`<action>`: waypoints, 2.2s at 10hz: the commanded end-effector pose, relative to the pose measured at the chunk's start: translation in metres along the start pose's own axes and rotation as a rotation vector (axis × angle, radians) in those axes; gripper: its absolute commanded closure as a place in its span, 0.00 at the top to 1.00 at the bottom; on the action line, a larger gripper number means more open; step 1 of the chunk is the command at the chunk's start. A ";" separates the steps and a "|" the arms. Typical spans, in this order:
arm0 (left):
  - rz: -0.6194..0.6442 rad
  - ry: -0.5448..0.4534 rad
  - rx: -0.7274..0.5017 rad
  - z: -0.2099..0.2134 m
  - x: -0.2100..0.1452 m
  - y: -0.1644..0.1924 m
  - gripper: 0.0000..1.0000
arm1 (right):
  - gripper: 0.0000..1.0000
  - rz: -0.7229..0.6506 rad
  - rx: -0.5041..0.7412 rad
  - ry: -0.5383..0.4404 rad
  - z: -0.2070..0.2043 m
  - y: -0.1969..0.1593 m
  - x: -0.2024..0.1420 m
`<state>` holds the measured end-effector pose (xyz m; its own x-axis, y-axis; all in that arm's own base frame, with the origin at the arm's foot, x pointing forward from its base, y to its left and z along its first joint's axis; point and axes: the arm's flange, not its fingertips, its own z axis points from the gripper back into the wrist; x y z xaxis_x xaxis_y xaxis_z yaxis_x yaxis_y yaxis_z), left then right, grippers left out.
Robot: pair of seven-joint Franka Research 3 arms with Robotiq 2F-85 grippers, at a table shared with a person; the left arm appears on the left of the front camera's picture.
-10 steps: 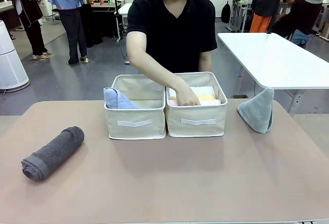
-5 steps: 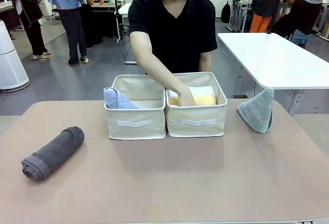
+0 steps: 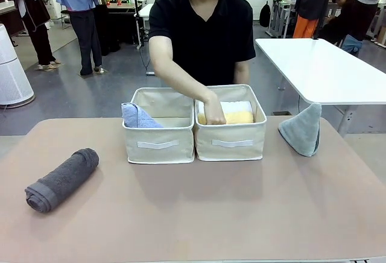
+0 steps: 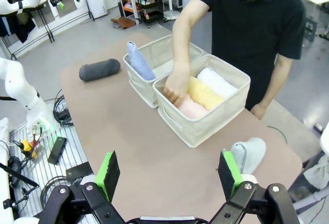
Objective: Sort the towels based on their folding style.
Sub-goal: Pick up another triangle-folded towel from the table and place it in the left Fabric basket.
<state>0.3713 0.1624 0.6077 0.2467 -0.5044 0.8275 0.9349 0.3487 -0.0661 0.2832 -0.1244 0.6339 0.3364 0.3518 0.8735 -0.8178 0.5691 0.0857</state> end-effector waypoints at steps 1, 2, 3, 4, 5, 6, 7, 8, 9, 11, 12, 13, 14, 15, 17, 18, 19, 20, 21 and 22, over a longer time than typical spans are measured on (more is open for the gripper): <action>-0.009 -0.008 -0.004 0.001 0.000 -0.001 1.00 | 1.00 0.002 -0.007 -0.002 -0.003 0.000 -0.001; -0.009 -0.008 -0.004 0.001 0.000 -0.001 1.00 | 1.00 0.002 -0.007 -0.002 -0.003 0.000 -0.001; -0.009 -0.008 -0.004 0.001 0.000 -0.001 1.00 | 1.00 0.002 -0.007 -0.002 -0.003 0.000 -0.001; -0.009 -0.008 -0.004 0.001 0.000 -0.001 1.00 | 1.00 0.002 -0.007 -0.002 -0.003 0.000 -0.001; -0.009 -0.008 -0.004 0.001 0.000 -0.001 1.00 | 1.00 0.002 -0.007 -0.002 -0.003 0.000 -0.001; -0.009 -0.008 -0.004 0.001 0.000 -0.001 1.00 | 1.00 0.002 -0.007 -0.002 -0.003 0.000 -0.001; -0.009 -0.008 -0.004 0.001 0.000 -0.001 1.00 | 1.00 0.000 0.000 0.000 0.000 0.000 0.000; -0.009 -0.008 -0.004 0.001 0.000 -0.001 1.00 | 1.00 -0.022 -0.078 0.076 -0.003 -0.006 0.014; -0.009 -0.008 -0.004 0.001 0.000 -0.001 1.00 | 1.00 -0.064 -0.135 0.157 -0.011 -0.015 0.031; -0.009 -0.008 -0.004 0.001 0.000 -0.001 1.00 | 1.00 -0.191 -0.176 0.343 -0.053 -0.047 0.067; -0.009 -0.008 -0.004 0.001 0.000 -0.001 1.00 | 1.00 -0.258 -0.150 0.431 -0.074 -0.058 0.080; -0.009 -0.008 -0.004 0.001 0.000 -0.001 1.00 | 1.00 -0.317 -0.156 0.512 -0.097 -0.070 0.089; -0.009 -0.008 -0.004 0.001 0.000 -0.001 1.00 | 1.00 -0.358 -0.189 0.581 -0.118 -0.081 0.089; -0.009 -0.008 -0.004 0.001 0.000 -0.001 1.00 | 1.00 -0.421 -0.210 0.628 -0.141 -0.093 0.081; -0.009 -0.008 -0.004 0.001 0.000 -0.001 1.00 | 1.00 -0.443 -0.223 0.650 -0.164 -0.101 0.066; -0.009 -0.008 -0.004 0.001 0.000 -0.001 1.00 | 1.00 -0.424 -0.182 0.607 -0.157 -0.098 0.068; -0.009 -0.008 -0.004 0.001 0.000 -0.001 1.00 | 1.00 -0.423 -0.231 0.646 -0.168 -0.104 0.062; -0.009 -0.008 -0.004 0.001 0.000 -0.001 1.00 | 1.00 -0.423 -0.231 0.646 -0.168 -0.104 0.062; -0.009 -0.008 -0.004 0.001 0.000 -0.001 1.00 | 1.00 -0.423 -0.231 0.646 -0.168 -0.104 0.062; -0.009 -0.008 -0.004 0.001 0.000 -0.001 1.00 | 1.00 -0.423 -0.231 0.646 -0.168 -0.104 0.062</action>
<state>0.3707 0.1619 0.6080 0.2514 -0.5090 0.8232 0.9338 0.3512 -0.0681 0.4681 -0.0370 0.5979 0.8571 0.3917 0.3346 -0.4696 0.8612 0.1946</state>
